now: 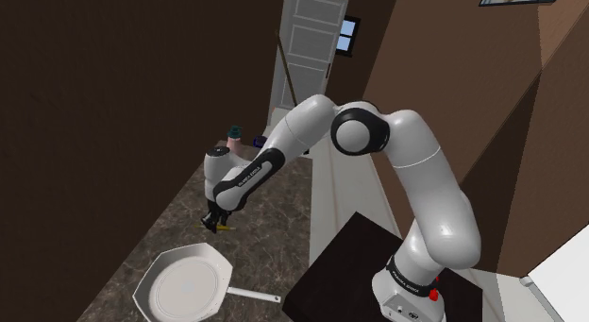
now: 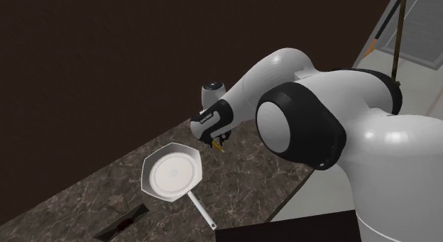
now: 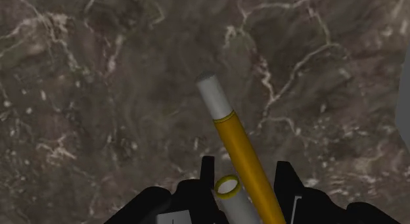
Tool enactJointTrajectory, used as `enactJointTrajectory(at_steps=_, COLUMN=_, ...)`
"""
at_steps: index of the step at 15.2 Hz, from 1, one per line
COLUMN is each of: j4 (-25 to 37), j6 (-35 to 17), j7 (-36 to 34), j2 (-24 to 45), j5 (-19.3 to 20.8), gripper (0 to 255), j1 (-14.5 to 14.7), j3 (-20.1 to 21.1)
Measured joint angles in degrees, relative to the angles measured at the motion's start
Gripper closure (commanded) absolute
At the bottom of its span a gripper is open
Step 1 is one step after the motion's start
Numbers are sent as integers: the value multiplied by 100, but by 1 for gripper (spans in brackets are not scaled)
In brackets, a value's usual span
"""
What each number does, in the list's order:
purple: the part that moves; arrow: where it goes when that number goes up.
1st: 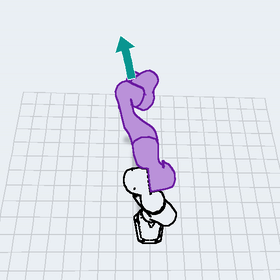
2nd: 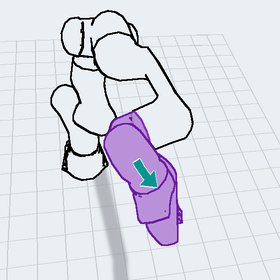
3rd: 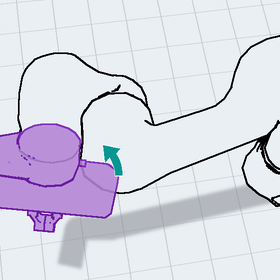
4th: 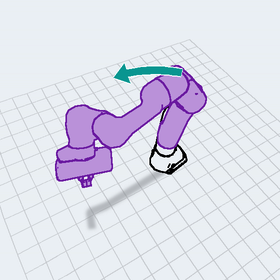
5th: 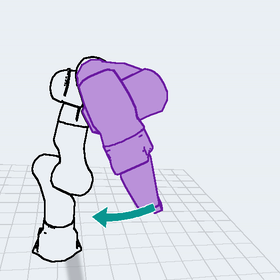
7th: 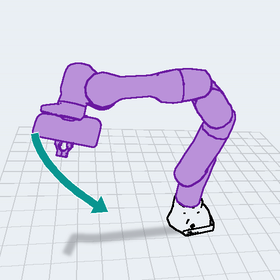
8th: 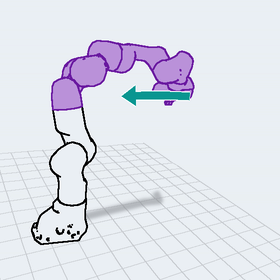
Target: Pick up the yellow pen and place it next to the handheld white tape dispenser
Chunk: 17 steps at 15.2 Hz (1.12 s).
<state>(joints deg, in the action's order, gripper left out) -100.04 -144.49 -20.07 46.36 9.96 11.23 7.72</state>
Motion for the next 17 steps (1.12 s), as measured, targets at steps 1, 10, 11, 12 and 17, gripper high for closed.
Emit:
enactJointTrajectory(at_steps=1, j4=-1, j6=50, j7=4, j2=-51, j5=-8, gripper=255, j1=-4, j3=10)
enactJointTrajectory(at_steps=10, j4=-179, j6=432, j7=52, j2=-613, j5=-91, gripper=255, j1=-69, j3=99)
enactJointTrajectory(at_steps=11, j4=-183, j6=480, j7=54, j2=-663, j5=-100, gripper=255, j1=-71, j3=109)
enactJointTrajectory(at_steps=12, j4=-190, j6=526, j7=61, j2=-717, j5=-110, gripper=255, j1=-78, j3=118)
enactJointTrajectory(at_steps=17, j4=-260, j6=754, j7=101, j2=-1016, j5=-163, gripper=255, j1=-121, j3=164)
